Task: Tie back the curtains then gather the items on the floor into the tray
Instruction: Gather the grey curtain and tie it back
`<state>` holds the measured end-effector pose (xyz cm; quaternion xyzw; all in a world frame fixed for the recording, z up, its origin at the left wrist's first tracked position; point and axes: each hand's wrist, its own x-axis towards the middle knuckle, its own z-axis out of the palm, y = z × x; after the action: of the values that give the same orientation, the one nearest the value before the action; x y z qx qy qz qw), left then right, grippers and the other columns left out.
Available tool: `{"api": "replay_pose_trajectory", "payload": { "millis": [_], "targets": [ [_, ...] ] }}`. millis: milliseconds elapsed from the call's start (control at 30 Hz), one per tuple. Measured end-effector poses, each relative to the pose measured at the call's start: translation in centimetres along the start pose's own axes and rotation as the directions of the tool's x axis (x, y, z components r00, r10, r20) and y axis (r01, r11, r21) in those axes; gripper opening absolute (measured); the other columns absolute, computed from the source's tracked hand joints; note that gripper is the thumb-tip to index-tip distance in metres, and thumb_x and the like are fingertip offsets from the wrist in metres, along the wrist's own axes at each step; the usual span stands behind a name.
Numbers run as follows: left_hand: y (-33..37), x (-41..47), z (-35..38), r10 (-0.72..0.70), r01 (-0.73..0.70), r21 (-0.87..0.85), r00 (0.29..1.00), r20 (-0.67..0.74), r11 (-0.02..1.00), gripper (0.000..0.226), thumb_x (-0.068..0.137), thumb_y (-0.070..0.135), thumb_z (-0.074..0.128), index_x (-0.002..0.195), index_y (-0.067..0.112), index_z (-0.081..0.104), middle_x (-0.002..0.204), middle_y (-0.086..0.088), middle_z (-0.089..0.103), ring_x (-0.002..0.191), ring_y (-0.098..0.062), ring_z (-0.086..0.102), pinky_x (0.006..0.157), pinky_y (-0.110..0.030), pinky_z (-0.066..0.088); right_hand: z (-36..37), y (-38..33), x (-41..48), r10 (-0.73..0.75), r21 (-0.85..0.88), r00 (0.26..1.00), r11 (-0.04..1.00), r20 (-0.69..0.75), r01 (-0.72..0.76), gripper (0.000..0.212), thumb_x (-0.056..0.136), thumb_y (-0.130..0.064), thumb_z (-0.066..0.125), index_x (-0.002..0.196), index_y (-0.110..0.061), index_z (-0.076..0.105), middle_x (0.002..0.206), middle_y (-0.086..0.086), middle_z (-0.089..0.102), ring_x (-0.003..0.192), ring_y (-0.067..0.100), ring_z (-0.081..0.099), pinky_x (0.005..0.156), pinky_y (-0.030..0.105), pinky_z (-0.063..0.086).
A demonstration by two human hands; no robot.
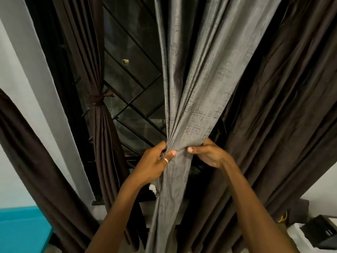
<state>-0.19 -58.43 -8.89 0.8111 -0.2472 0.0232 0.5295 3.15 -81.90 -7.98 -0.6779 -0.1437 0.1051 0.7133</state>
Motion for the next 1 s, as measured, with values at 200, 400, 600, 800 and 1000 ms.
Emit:
{"api": "replay_pose_trajectory", "payload": {
  "millis": [200,400,600,800,1000],
  "targets": [
    [0.1,-0.2,-0.7,-0.006,0.01,-0.079,0.999,0.045,0.997,0.024,0.101,0.038,0.056,0.12,0.023,0.062,0.114,0.007,0.071,0.106,-0.011,0.069,0.093,-0.045,0.058,-0.1,-0.7,0.6,0.083,0.008,0.995,0.996,0.048,-0.083,0.045,0.078,0.01,0.074,0.119,-0.008,0.065,0.114,0.008,0.075,0.113,0.025,0.07,0.091,0.034,0.058],
    [-0.3,0.3,-0.1,-0.019,0.026,0.051,0.99,-0.141,0.998,0.022,0.101,0.033,0.059,0.086,0.018,0.056,0.071,0.013,0.06,0.062,0.001,0.055,0.06,-0.017,0.044,0.3,-0.8,-0.7,0.051,-0.106,0.978,0.992,-0.201,-0.073,0.04,0.08,-0.003,0.079,0.118,-0.01,0.069,0.117,0.009,0.075,0.112,0.027,0.071,0.094,0.04,0.058],
    [-0.1,1.0,2.1,-0.024,0.105,0.2,0.928,-0.372,0.974,0.041,0.1,0.038,0.058,0.069,0.023,0.036,0.057,0.005,0.045,0.047,-0.009,0.041,0.047,-0.028,0.034,4.7,1.4,-2.2,-0.265,-0.491,0.794,0.87,-0.546,-0.047,0.024,0.091,-0.019,0.072,0.114,-0.016,0.065,0.1,-0.003,0.074,0.091,0.012,0.071,0.082,0.033,0.059],
    [0.3,1.5,3.6,0.009,0.135,0.256,0.87,-0.493,0.957,0.044,0.097,0.037,0.063,0.064,0.021,0.039,0.053,0.003,0.049,0.053,-0.021,0.055,0.052,-0.036,0.044,10.5,4.2,-3.1,-0.621,-0.792,0.53,0.583,-0.578,-0.181,0.017,0.098,-0.022,0.06,0.099,-0.007,0.052,0.089,0.01,0.061,0.079,0.026,0.06,0.063,0.027,0.038],
    [0.5,1.3,3.8,-0.034,0.118,0.167,0.898,-0.438,0.979,0.044,0.098,0.032,0.062,0.058,0.023,0.047,0.05,0.008,0.051,0.049,-0.005,0.053,0.05,-0.027,0.041,13.0,4.9,-3.3,-0.546,-0.786,0.698,0.617,-0.464,-0.039,0.044,0.106,-0.041,0.046,0.145,-0.02,0.045,0.13,-0.008,0.059,0.12,0.007,0.05,0.09,0.011,0.043]
  ]
}}
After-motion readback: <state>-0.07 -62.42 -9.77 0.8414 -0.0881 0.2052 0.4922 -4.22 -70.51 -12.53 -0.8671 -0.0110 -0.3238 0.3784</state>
